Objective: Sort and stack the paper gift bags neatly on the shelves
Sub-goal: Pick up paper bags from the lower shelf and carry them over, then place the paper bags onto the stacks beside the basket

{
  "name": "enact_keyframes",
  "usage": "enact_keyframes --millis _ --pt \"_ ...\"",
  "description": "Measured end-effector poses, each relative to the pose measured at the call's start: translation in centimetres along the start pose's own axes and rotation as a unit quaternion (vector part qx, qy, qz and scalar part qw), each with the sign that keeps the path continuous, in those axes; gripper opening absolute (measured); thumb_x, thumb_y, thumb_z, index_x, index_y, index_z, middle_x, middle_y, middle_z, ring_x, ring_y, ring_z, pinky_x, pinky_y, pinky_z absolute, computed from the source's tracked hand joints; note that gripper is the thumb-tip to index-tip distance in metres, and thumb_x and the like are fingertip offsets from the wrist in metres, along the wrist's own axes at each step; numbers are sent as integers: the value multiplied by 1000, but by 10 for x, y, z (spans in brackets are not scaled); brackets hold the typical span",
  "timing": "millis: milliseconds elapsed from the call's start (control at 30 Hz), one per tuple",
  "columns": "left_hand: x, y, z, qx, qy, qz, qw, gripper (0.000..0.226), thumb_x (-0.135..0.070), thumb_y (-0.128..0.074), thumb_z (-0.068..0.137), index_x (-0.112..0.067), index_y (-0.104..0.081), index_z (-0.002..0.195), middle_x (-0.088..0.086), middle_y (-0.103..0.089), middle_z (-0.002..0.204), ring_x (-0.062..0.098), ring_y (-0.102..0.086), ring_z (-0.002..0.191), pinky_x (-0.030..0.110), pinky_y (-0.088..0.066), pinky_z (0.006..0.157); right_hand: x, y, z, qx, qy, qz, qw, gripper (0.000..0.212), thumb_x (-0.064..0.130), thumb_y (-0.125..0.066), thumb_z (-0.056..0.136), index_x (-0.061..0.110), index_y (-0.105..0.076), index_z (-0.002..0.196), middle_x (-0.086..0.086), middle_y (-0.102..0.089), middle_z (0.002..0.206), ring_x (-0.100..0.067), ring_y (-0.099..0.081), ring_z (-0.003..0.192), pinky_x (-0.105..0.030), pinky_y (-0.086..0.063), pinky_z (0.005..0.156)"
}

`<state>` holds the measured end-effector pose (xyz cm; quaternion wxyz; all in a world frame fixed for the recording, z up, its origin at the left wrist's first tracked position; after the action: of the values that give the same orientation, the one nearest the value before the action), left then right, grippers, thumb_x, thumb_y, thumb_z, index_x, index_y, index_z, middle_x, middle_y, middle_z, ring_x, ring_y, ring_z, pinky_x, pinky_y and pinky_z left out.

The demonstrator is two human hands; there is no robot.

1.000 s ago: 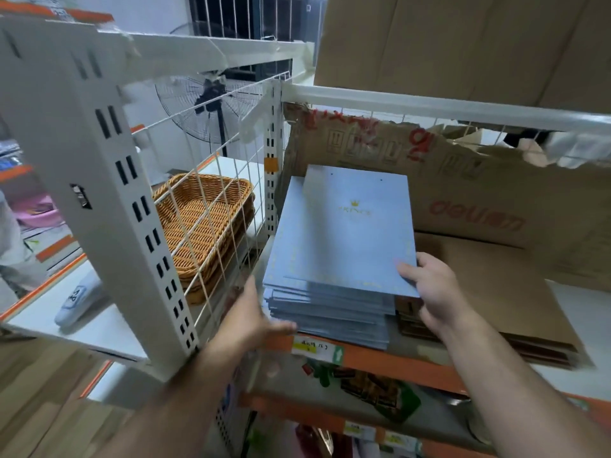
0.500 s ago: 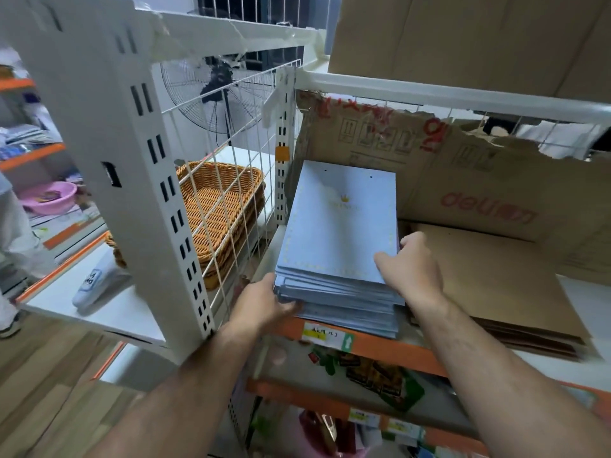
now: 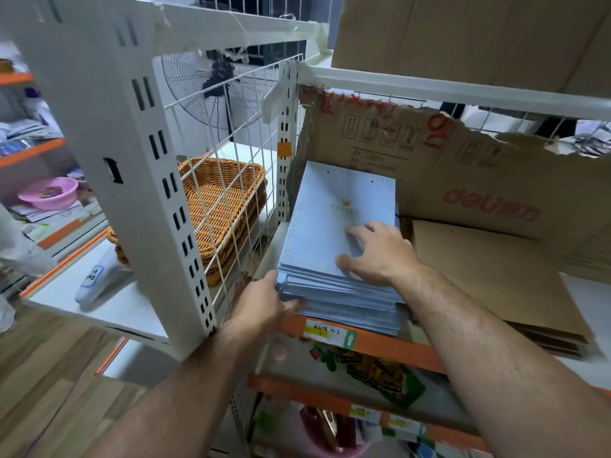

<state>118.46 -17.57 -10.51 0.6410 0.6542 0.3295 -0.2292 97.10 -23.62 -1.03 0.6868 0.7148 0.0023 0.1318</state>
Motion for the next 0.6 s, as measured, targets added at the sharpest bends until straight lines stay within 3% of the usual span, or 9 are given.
enact_keyframes --millis 133,300,400,533,600 --pt "0 0 0 -1 2 1 1000 48 -46 -82 78 -29 -58 116 -17 -65 95 3 -60 84 22 -47 72 -5 1 -6 -34 -5 49 998 76 68 -54 83 39 -34 150 0 -21 162 -21 -13 149 -50 -26 116" --pt "4 -2 1 1 -3 22 1000 53 -52 -79 78 -28 -56 119 -14 -66 103 10 -62 91 29 -51 77 -20 10 -37 -144 -22 123 982 70 55 -61 86 27 -42 148 0 -22 162 -19 -18 148 -42 -28 117" --pt "4 -3 -2 3 2 51 999 56 -56 -75 80 -26 -53 122 -6 -69 109 16 -65 96 33 -54 80 -37 7 -66 -150 -38 116 981 70 54 -61 87 25 -43 148 3 -26 159 -15 -21 146 -40 -31 115" --pt "3 -6 -12 10 15 93 995 57 -64 -70 79 -23 -49 112 -5 -60 98 16 -58 83 31 -45 64 -67 4 -103 -143 -64 101 982 67 55 -60 87 26 -46 145 3 -33 156 -16 -27 143 -40 -33 113" --pt "0 -10 -22 -14 11 145 989 65 -73 -65 76 -22 -51 114 0 -64 103 22 -61 88 34 -50 69 -83 4 -118 -133 -79 97 983 63 54 -59 88 26 -48 143 3 -37 154 -16 -30 142 -39 -32 113"
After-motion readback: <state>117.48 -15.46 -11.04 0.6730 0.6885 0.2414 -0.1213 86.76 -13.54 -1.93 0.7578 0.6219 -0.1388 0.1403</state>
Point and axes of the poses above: each hand's wrist, its own z-axis towards the middle knuckle, its own y-axis out of the back of the hand, x = y × z, the point moved 6 cm from there along z, towards the middle knuckle
